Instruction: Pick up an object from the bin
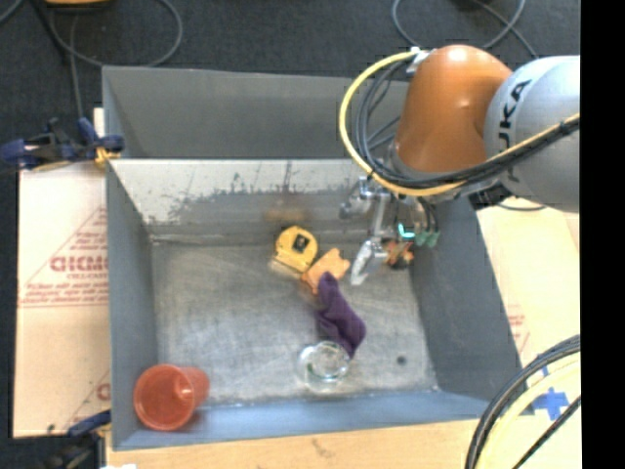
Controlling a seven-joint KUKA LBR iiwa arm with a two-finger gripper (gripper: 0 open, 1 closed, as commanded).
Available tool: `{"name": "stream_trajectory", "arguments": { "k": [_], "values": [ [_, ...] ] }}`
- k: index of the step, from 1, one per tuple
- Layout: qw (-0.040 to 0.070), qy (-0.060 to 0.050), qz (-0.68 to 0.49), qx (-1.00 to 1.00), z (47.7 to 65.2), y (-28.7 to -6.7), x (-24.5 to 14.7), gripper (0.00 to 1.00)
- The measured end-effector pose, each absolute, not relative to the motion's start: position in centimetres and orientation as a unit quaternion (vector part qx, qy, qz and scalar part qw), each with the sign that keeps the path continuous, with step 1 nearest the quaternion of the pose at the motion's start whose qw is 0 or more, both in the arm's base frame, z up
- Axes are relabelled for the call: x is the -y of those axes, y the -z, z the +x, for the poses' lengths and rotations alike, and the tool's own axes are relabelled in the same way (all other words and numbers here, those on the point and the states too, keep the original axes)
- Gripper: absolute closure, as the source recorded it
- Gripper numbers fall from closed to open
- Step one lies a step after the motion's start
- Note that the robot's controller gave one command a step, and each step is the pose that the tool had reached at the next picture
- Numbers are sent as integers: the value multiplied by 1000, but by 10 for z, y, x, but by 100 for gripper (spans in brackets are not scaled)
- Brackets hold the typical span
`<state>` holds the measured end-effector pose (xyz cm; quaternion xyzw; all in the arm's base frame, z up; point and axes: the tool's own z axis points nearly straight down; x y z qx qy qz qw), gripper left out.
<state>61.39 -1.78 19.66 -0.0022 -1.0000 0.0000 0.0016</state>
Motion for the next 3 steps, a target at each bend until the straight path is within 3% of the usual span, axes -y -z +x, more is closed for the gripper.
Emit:
{"name": "stream_trajectory", "arguments": {
  "k": [1, 2, 3],
  "values": [
    [-3, 0, -2, 1000, 616, -201, 18, 0],
    [-5, -1, 22, 1000, 614, -149, 3, 0],
    [-24, -4, 160, 987, 630, -90, -14, 100]
  ]
}}
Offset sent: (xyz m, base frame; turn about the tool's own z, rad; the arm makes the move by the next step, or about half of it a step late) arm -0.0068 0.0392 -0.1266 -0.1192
